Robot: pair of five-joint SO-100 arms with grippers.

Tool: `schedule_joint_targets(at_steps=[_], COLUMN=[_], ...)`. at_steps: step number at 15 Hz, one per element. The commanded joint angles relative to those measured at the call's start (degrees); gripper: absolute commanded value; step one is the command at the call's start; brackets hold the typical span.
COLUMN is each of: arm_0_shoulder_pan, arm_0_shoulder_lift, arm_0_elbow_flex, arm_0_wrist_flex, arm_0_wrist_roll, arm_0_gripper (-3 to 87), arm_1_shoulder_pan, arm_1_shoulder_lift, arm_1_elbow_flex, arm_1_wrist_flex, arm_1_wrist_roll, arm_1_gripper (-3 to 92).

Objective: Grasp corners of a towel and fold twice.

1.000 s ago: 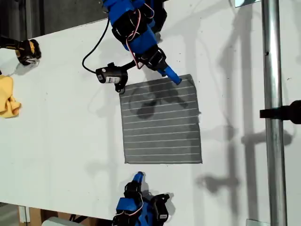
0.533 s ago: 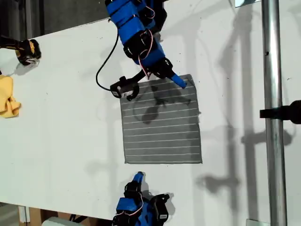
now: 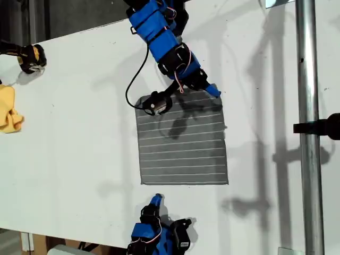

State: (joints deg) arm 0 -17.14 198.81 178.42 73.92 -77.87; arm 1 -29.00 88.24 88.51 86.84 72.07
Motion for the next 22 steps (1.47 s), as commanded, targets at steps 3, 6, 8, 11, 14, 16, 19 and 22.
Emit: schedule_joint_targets(at_steps=[3, 6, 8, 11, 14, 16, 19, 22], arm_0_shoulder_pan=[-0.5, -0.5, -0.5, -0.5, -0.5, -0.5, -0.7, -0.7], arm_0_shoulder_lift=[0.2, 0.2, 0.2, 0.2, 0.2, 0.2, 0.2, 0.2], arm_0_elbow_flex=[0.4, 0.4, 0.4, 0.4, 0.4, 0.4, 0.4, 0.4], arm_0_wrist_flex=[-0.2, -0.2, -0.2, -0.1, -0.1, -0.1, -0.1, -0.1], arm_0_wrist_roll=[-0.3, -0.4, -0.5, -0.7, -0.7, -0.7, -0.9, -1.1], arm_0_gripper=[-1.8, -1.9, -1.9, -1.9, -1.9, -1.9, -1.9, -1.9], arm_1_shoulder_pan=[-0.7, 0.4, 1.1, 1.8, 1.9, 1.7, 1.5, 1.8], arm_1_shoulder_lift=[-5.5, -10.0, -13.0, -15.7, -19.3, -21.9, -24.6, -25.3], arm_1_elbow_flex=[-2.6, -2.6, -3.6, -4.4, -6.3, -7.2, -7.2, -7.0], arm_1_wrist_flex=[-1.7, -3.2, -3.6, -5.2, -7.1, -7.9, -9.5, -9.8], arm_1_wrist_roll=[4.1, 5.8, 6.3, 6.4, 6.1, 5.9, 5.9, 5.8], arm_1_gripper=[39.3, 37.2, 36.0, 34.3, 33.3, 32.6, 29.7, 21.3])
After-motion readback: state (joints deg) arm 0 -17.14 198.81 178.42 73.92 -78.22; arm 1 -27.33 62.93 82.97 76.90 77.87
